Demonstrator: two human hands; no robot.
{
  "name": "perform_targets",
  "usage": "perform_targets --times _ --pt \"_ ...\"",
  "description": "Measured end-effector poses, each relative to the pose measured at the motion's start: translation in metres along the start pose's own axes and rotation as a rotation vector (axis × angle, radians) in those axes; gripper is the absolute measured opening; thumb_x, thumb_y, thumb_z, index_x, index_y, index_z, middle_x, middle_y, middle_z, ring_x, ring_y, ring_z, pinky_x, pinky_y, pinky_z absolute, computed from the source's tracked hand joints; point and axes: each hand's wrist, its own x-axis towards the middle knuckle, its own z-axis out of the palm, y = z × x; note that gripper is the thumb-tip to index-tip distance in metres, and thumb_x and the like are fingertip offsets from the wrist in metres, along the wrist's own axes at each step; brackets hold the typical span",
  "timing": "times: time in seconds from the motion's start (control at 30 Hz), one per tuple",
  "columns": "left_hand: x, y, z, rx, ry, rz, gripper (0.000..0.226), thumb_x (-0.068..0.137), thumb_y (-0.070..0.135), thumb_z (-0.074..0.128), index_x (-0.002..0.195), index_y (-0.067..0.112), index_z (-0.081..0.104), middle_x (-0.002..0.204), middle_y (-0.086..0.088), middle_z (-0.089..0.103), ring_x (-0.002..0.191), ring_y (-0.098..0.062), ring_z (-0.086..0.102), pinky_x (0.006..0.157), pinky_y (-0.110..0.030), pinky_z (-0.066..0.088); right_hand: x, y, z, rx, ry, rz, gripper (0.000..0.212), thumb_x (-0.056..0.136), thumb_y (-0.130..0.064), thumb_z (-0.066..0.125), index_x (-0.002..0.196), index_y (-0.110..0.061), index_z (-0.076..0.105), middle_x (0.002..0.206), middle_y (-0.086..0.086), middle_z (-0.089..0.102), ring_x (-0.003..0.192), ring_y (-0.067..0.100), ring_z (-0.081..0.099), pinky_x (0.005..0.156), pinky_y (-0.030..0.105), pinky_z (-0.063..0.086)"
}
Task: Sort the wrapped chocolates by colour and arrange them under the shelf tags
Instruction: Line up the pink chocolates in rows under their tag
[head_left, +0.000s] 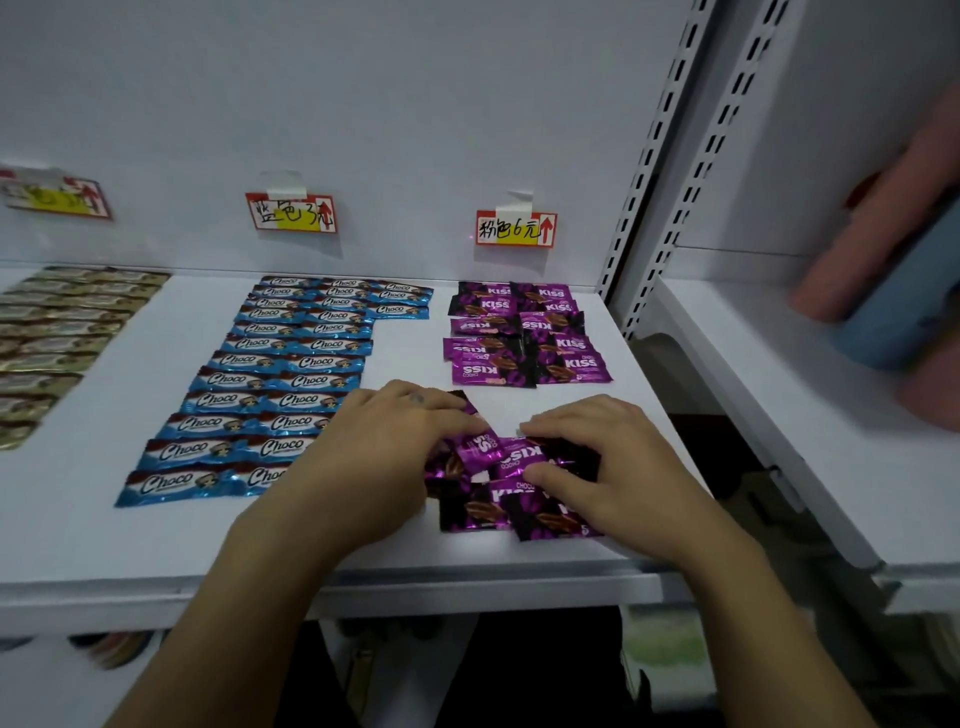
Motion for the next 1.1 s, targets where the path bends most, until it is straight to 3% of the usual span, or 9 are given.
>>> perform_targets --times 0.1,0.3,0.43,0.7,0.87,1.1 --pt "-0.001 -0.001 -0.001 -0.033 0.019 0.007 0.040 0.100 0.036 0.040 0.137 0.050 0.037 0.147 0.025 0.032 0.135 -0.007 0.022 0.106 -0.036 0.017 0.005 -0.001 -0.002 0.002 -0.019 0.009 0.039 0.080 -0.049 0.069 0.117 -0.037 0.066 0.107 -0.026 0.060 0.108 0.002 0.047 0.102 0.027 0.032" --pt "0.009 -0.002 -0.012 -0.056 -0.050 0.013 0.036 0.092 0.039 0.058 0.127 0.045 0.052 0.135 0.021 0.046 0.119 -0.008 0.037 0.101 -0.036 0.037 0.009 0.002 -0.011 -0.049 -0.033 0.005 0.045 0.075 -0.055 0.069 0.116 -0.036 0.066 0.102 -0.029 0.052 0.106 -0.001 0.045 0.092 0.017 0.034" --pt "0.017 -0.004 -0.019 -0.059 -0.093 -0.023 0.041 0.093 0.022 0.059 0.126 0.046 0.051 0.130 0.013 0.050 0.113 -0.010 0.047 0.096 -0.034 0.045 0.013 0.010 -0.021 -0.049 -0.034 0.056 0.046 0.073 -0.054 0.071 0.115 -0.036 0.066 0.102 -0.028 0.053 0.106 -0.001 0.045 0.093 0.022 0.039" --pt "0.033 0.002 -0.023 0.017 -0.107 0.040 0.025 0.092 0.031 0.061 0.116 0.039 0.056 0.116 0.010 0.052 0.098 -0.008 0.048 0.078 -0.025 0.041 0.038 0.024 -0.037 -0.056 0.008 0.118 0.037 0.076 -0.047 0.072 0.109 -0.032 0.067 0.103 -0.017 0.057 0.104 0.005 0.046 0.090 0.027 0.041" --pt "0.036 -0.003 -0.021 0.004 -0.031 0.087 0.023 0.093 0.039 0.056 0.116 0.039 0.054 0.118 0.014 0.053 0.107 -0.007 0.042 0.083 -0.027 0.042 0.046 0.029 -0.032 -0.040 0.022 0.117 0.035 0.078 -0.043 0.072 0.110 -0.030 0.068 0.106 -0.017 0.059 0.103 0.004 0.046 0.088 0.025 0.038" --pt "0.052 -0.002 -0.010 0.020 0.187 0.025 0.037 0.094 0.037 0.053 0.131 0.038 0.049 0.128 0.008 0.053 0.115 -0.015 0.045 0.089 -0.034 0.045 0.044 0.037 -0.027 -0.033 0.040 0.155 0.034 0.080 -0.041 0.073 0.111 -0.031 0.068 0.113 -0.014 0.063 0.111 0.010 0.050 0.100 0.038 0.041"
